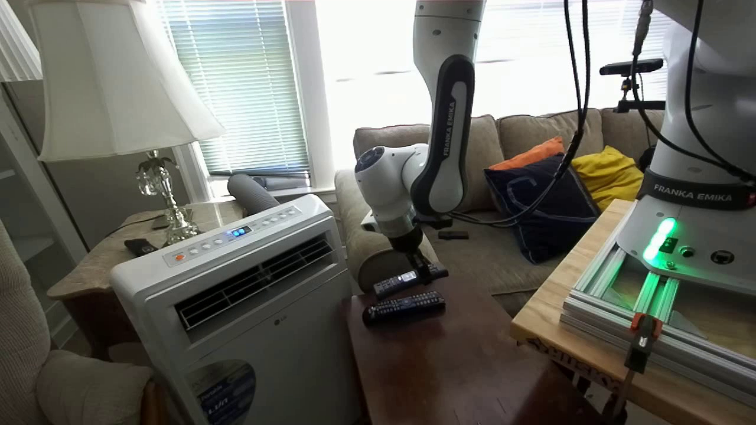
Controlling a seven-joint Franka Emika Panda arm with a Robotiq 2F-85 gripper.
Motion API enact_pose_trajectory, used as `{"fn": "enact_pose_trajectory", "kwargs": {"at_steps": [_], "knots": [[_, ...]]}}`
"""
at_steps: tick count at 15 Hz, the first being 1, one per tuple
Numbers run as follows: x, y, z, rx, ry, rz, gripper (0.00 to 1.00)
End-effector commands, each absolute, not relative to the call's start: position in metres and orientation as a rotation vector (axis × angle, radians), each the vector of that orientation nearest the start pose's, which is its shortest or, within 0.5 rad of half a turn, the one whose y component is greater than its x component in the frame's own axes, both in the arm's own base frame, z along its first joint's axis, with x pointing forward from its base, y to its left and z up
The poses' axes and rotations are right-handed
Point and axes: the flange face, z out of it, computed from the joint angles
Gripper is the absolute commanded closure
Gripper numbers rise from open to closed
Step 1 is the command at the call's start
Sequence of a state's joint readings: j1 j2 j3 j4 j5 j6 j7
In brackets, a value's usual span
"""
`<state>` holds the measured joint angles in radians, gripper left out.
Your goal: Remove the remote control from the armrest and put it on the table.
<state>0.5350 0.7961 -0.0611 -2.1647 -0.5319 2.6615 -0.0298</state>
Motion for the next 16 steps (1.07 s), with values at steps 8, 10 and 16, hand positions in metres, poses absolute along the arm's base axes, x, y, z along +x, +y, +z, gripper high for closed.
{"fn": "enact_pose_trajectory", "kwargs": {"at_steps": [8,10,16], "knots": [[0.449,0.209,-0.017,-2.970,-1.744,0.372,0.72],[0.454,0.209,-0.024,-2.962,-1.762,0.366,0.72],[0.472,0.206,-0.048,-2.953,-1.818,0.305,0.72]]}}
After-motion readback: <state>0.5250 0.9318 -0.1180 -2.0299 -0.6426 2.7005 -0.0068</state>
